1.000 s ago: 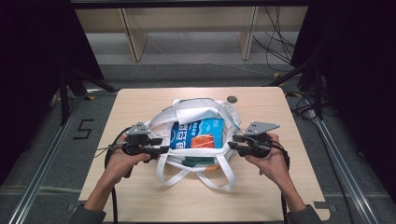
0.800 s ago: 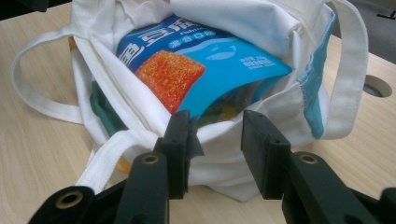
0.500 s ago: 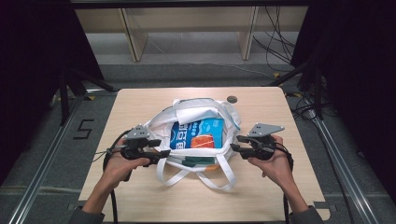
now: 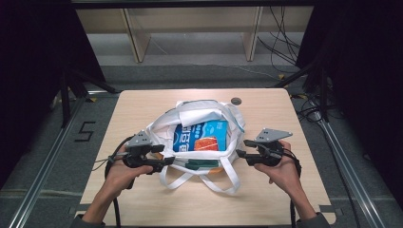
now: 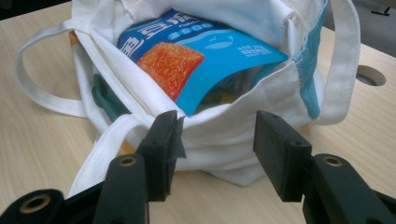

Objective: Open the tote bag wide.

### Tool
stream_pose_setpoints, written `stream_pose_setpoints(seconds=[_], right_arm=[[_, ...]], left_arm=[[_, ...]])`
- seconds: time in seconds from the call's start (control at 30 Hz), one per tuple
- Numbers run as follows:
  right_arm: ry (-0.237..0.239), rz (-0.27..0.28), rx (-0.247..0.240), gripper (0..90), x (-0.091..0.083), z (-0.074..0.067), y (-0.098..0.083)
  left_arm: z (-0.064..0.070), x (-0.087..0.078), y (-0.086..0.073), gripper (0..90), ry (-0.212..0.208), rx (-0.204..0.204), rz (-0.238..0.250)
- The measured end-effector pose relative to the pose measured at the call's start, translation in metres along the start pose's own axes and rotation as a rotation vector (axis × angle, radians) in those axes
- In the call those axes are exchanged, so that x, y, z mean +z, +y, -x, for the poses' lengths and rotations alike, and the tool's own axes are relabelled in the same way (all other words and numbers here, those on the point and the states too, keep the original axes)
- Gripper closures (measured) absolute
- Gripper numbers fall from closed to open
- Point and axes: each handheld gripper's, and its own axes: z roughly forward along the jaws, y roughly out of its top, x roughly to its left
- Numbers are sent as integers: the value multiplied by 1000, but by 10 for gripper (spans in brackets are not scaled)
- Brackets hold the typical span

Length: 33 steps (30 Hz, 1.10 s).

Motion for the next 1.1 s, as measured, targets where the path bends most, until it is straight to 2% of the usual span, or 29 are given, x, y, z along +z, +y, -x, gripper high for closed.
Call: stream_pose_setpoints(seconds=[0.03, 0.1, 0.13, 0.2, 0.23, 0.3, 0.33, 0.4, 0.43, 0.47, 0.53, 0.57, 0.67, 0.7, 0.73, 0.77, 0.8, 0.83, 0.9, 0.93, 0.97, 1.0, 1.03, 1.07, 1.1], right_arm=[[4, -8, 29, 506, -1, -3, -1], [-7, 9, -2, 503, -1, -1, -2], [0, -2, 21, 501, -2, -4, -2], [-7, 11, -2, 497, -2, -3, -4], [-4, 0, 13, 495, -3, -4, -4], [-1, -1, 4, 489, -4, -4, -5], [1, -2, 31, 487, -4, -6, -6], [-5, 2, 27, 482, -5, -6, -7], [-12, 7, 6, 480, -5, -5, -7], [-3, 3, 18, 475, -5, -6, -8], [7, 1, 3, 468, -5, -6, -9], [-5, 9, 3, 465, -6, -6, -9], [5, 9, 39, 459, -7, -10, -11], [7, 9, 26, 455, -8, -9, -11], [14, 8, 26, 452, -8, -10, -12], [12, 9, 13, 449, -8, -8, -12], [1, 20, 17, 446, -9, -9, -13], [8, 8, 40, 445, -10, -11, -14], [9, 14, 12, 443, -11, -9, -15], [8, 5, 33, 441, -12, -11, -16], [-1, 18, 31, 438, -12, -11, -17], [-1, 18, 23, 435, -13, -11, -18], [5, 13, 40, 433, -13, -12, -19], [3, 15, 25, 430, -14, -11, -19], [5, 15, 34, 425, -15, -12, -20]], left_arm=[[1, -1, 0, 362, -1, 2, 2], [2, -3, 0, 362, 1, 7, 2], [3, -3, -1, 362, 0, 7, 7], [5, -4, -1, 357, 8, 11, 11], [5, -4, -1, 354, 0, 10, 11], [6, -4, -2, 348, -2, 6, 8], [7, -4, -3, 345, -9, 3, 9], [8, -4, -4, 341, -6, 7, 10], [9, -4, -4, 338, -3, 3, 10], [9, -4, -5, 335, -3, 7, 13], [10, -4, -7, 333, -3, 0, 17], [10, -5, -7, 332, -6, -1, 18], [11, -6, -9, 330, -9, -1, 18], [13, -7, -10, 329, 2, -3, 26], [13, -9, -9, 328, -11, -1, 14], [14, -10, -10, 327, -5, -1, 18], [15, -10, -11, 327, -9, -3, 28], [16, -12, -11, 326, 1, 1, 16], [17, -12, -13, 325, -12, 0, 24], [18, -12, -14, 325, 2, 4, 26], [17, -13, -15, 325, -4, 14, 20], [19, -12, -17, 325, -3, -6, 32], [20, -12, -18, 325, -1, -5, 27], [20, -13, -20, 325, 0, 0, 25], [20, -14, -22, 324, 0, 0, 17]])
